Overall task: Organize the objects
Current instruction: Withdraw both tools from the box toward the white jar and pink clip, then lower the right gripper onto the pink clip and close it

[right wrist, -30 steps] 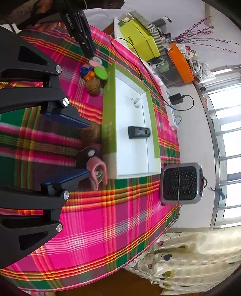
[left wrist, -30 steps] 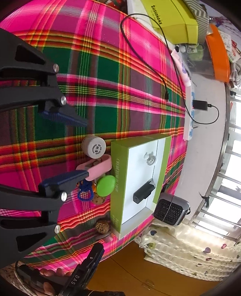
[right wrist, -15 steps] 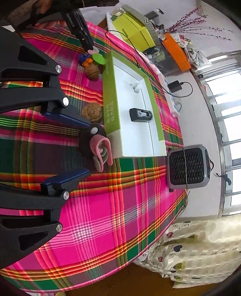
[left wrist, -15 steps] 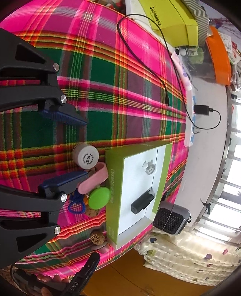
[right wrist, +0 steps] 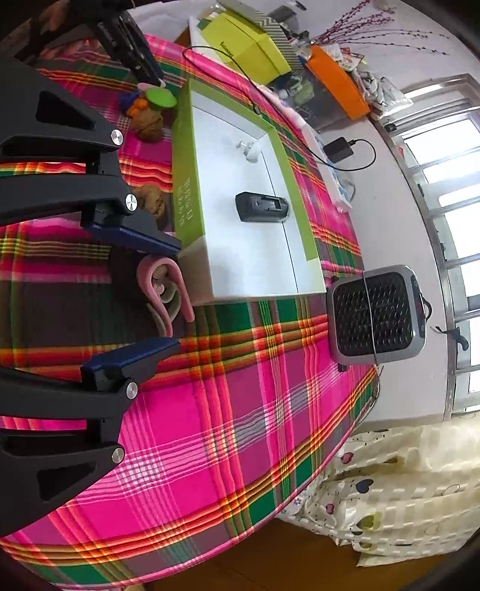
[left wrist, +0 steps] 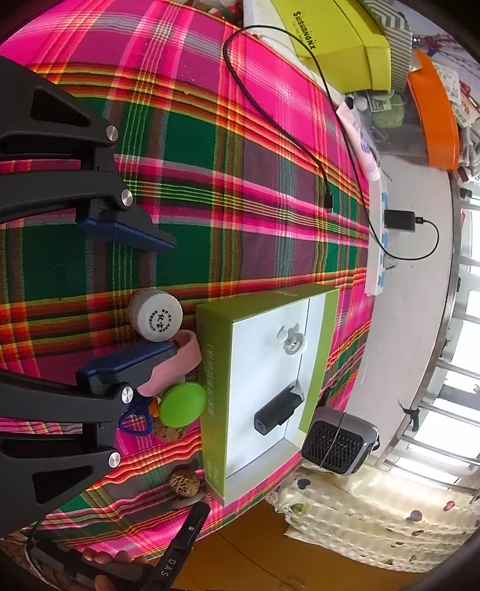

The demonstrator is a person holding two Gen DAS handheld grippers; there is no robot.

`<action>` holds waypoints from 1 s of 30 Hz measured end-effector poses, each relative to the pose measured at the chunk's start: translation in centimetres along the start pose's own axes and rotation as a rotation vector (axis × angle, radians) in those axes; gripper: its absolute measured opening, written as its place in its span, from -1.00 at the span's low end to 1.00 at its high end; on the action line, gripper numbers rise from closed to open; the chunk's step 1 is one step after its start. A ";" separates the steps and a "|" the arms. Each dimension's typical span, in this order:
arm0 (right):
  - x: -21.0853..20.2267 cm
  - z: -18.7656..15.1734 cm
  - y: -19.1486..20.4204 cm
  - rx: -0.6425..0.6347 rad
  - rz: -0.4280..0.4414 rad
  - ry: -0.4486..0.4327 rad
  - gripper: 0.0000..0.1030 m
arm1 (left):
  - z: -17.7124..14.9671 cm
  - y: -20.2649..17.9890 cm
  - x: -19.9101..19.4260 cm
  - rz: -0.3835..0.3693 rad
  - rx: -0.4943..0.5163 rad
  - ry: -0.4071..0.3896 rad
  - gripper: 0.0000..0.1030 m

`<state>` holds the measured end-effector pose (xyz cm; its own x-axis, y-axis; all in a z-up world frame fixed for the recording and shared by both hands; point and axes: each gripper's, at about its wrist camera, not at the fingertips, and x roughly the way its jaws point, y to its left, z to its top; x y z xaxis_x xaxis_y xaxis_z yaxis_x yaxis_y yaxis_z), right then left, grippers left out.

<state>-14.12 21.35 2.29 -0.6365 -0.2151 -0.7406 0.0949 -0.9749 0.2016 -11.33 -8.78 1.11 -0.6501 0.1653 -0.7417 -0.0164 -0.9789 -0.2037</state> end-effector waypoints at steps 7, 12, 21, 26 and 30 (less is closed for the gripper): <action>-1.4 -0.5 -1.5 -0.011 -0.079 0.005 -0.07 | 0.1 0.0 0.1 0.001 0.001 0.000 -0.04; -2.1 -1.0 -1.8 -0.034 -0.092 0.018 -0.07 | 0.1 0.0 0.1 0.003 0.003 0.001 -0.04; -2.1 -1.3 -2.2 -0.023 -0.048 0.007 -0.07 | 0.1 -0.1 0.1 0.004 0.003 0.001 -0.04; -1.7 -0.8 -1.5 -0.040 -0.052 0.000 -0.07 | 0.2 0.0 0.2 0.009 0.007 0.002 -0.04; -1.5 -0.7 -1.8 -0.017 -0.056 0.003 -0.07 | 0.2 -0.1 0.2 0.013 0.010 0.003 -0.04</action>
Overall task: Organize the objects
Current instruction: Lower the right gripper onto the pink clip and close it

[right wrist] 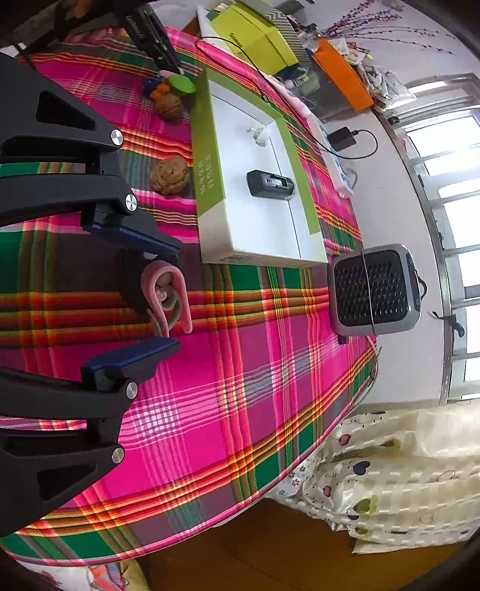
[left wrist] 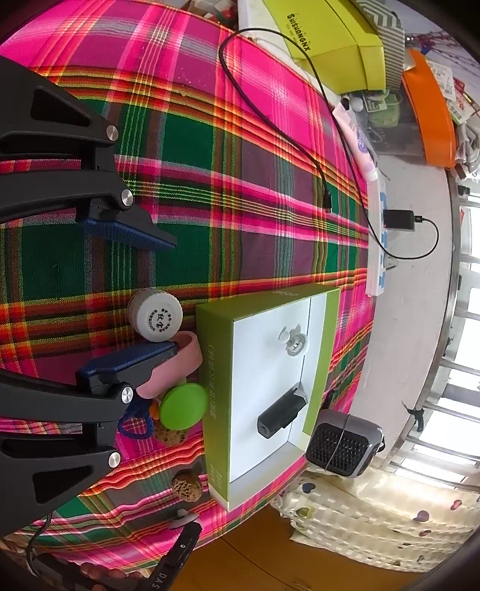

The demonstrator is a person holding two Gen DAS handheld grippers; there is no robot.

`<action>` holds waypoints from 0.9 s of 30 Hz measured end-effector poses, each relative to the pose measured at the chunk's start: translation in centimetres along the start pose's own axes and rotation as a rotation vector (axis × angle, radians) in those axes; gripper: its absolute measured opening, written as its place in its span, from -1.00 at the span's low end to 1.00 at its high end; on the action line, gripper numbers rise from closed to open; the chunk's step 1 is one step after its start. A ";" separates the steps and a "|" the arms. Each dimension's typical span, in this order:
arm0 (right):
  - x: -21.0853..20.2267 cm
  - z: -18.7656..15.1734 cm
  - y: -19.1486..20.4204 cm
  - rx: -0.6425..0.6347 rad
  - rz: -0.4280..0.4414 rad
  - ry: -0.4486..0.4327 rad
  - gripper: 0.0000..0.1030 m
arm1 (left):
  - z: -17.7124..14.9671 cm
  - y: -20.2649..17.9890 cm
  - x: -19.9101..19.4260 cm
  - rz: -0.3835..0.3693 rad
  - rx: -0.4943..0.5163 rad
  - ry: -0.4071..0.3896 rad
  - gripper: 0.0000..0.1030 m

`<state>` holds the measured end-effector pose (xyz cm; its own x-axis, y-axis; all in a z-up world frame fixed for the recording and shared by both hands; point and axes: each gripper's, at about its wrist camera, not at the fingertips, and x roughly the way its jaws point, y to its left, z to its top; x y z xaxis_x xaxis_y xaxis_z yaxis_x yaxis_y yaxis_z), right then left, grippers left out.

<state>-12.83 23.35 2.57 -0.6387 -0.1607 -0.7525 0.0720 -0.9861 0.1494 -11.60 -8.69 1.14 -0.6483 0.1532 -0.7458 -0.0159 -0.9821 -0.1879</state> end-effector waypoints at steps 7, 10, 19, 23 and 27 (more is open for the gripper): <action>0.1 0.0 -0.7 0.045 0.030 0.005 -0.10 | -0.1 0.0 0.1 0.007 0.005 0.001 -0.04; -0.1 0.0 -0.3 0.021 0.034 -0.007 -0.23 | -0.1 0.0 0.0 0.010 0.007 0.002 -0.04; -0.7 0.1 -0.2 -0.001 0.034 -0.036 -0.46 | -0.1 0.0 0.0 0.011 0.008 0.002 -0.04; -1.4 0.2 -0.5 -0.007 0.004 -0.051 -0.53 | -0.1 -0.1 0.0 0.011 0.007 0.003 -0.04; -2.1 0.3 -1.2 -0.003 -0.018 -0.073 -0.57 | -0.1 0.1 0.0 0.014 0.009 0.003 -0.04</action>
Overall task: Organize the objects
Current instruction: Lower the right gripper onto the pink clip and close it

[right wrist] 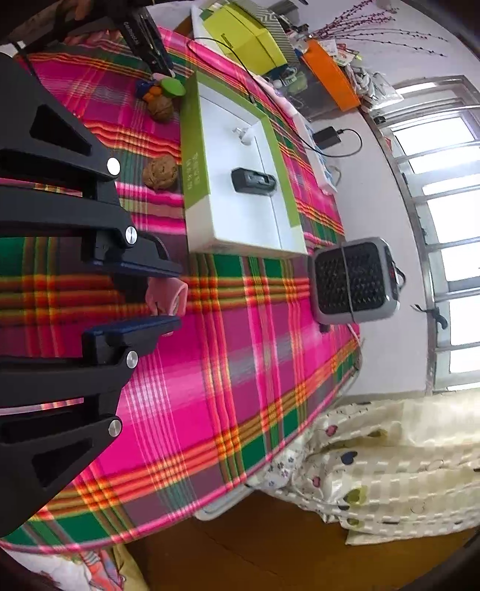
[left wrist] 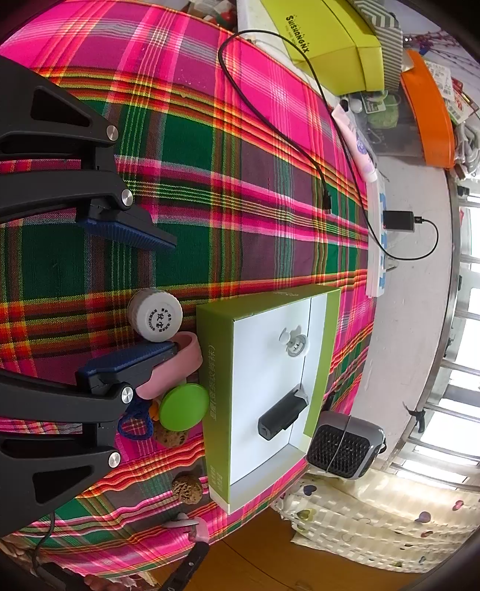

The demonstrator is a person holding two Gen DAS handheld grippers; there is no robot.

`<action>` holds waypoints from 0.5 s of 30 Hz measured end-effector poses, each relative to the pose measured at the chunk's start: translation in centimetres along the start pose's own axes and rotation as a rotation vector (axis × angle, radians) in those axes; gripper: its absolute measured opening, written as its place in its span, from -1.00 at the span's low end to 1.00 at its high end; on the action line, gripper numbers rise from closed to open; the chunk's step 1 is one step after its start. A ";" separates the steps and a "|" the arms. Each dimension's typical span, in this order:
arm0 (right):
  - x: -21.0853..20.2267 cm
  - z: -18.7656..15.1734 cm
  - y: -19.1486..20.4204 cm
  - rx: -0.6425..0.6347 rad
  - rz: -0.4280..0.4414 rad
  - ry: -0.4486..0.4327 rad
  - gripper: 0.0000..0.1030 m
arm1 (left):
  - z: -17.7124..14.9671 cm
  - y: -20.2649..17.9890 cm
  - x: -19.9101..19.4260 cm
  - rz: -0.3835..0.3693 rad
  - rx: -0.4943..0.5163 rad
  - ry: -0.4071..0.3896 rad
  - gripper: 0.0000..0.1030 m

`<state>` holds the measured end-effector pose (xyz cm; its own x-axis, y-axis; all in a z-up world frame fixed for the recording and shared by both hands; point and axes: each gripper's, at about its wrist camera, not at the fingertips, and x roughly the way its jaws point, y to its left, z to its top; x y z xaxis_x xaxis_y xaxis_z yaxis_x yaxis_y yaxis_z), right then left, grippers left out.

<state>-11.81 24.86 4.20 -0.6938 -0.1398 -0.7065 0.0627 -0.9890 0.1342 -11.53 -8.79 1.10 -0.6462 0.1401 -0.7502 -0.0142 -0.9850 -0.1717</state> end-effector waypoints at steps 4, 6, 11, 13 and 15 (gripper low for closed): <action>-0.2 0.1 -0.6 0.014 -0.010 -0.005 -0.59 | 0.0 -0.1 0.0 -0.002 -0.002 0.000 -0.04; -0.1 -0.1 -0.8 0.015 -0.016 0.005 -0.58 | 0.0 -0.2 0.0 -0.002 -0.001 0.000 -0.04; 0.2 -0.3 -1.6 0.026 -0.008 0.023 -0.58 | 0.0 -0.1 0.0 0.000 0.000 0.001 -0.04; 0.2 -0.2 -1.6 0.032 0.041 0.011 -0.58 | 0.0 -0.1 0.0 -0.001 -0.001 0.000 -0.04; 0.6 0.0 -1.3 0.021 0.068 0.012 -0.55 | 0.0 -0.2 0.0 0.001 0.000 0.001 -0.04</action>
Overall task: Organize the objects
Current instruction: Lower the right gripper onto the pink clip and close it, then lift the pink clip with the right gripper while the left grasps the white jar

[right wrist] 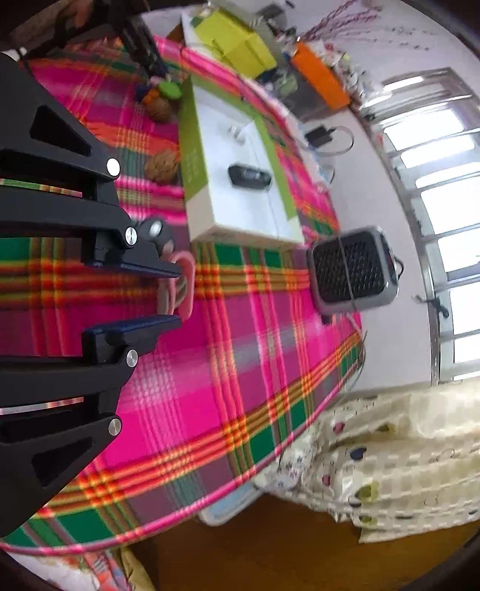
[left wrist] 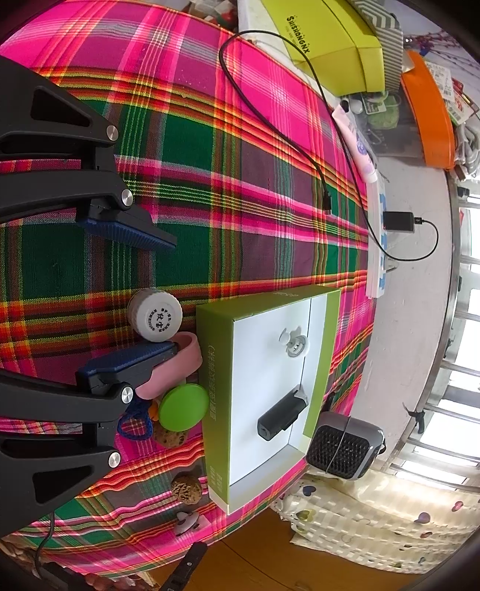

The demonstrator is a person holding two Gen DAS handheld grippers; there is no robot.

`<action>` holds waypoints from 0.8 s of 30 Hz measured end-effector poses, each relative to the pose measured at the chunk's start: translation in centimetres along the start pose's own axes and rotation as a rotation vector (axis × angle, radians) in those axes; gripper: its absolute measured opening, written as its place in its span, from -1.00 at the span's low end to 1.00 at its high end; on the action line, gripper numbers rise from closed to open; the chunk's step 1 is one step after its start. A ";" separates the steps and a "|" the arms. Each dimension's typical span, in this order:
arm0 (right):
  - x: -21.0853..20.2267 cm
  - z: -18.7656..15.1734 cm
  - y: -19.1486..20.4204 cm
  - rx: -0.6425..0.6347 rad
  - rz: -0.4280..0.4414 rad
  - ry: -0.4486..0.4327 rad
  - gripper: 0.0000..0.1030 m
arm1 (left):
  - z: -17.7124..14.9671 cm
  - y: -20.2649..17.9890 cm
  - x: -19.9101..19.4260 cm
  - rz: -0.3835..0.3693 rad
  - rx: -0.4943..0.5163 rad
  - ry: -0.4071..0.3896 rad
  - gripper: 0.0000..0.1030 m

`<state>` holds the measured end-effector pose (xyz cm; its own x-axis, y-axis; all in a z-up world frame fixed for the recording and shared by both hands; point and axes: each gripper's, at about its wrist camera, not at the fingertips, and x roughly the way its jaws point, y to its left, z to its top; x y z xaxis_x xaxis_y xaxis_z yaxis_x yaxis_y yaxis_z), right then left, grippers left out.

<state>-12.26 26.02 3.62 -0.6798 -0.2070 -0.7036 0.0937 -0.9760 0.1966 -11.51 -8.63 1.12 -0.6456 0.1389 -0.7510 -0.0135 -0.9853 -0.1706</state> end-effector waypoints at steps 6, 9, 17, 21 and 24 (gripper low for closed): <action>1.3 -0.3 0.4 -0.049 -0.033 0.056 -0.43 | 0.1 0.0 0.0 0.002 0.001 0.001 -0.04; 1.8 -0.2 0.2 -0.068 -0.077 0.067 -0.22 | 0.1 0.0 0.0 0.009 0.005 0.002 -0.04; 3.8 0.8 0.6 -0.138 -0.059 0.101 -0.03 | 0.1 0.2 -0.1 0.015 0.004 0.004 -0.04; 4.7 1.2 0.6 -0.186 -0.026 0.114 0.00 | 0.2 -0.1 0.1 0.021 0.004 0.005 -0.04; 5.3 1.5 0.4 -0.208 -0.019 0.125 0.00 | 0.2 -0.1 0.1 0.024 0.004 0.005 -0.04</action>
<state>-16.90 24.66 0.94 -0.5889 -0.1823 -0.7874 0.2384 -0.9701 0.0463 -11.69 -8.54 1.19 -0.6418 0.1159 -0.7581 -0.0011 -0.9886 -0.1502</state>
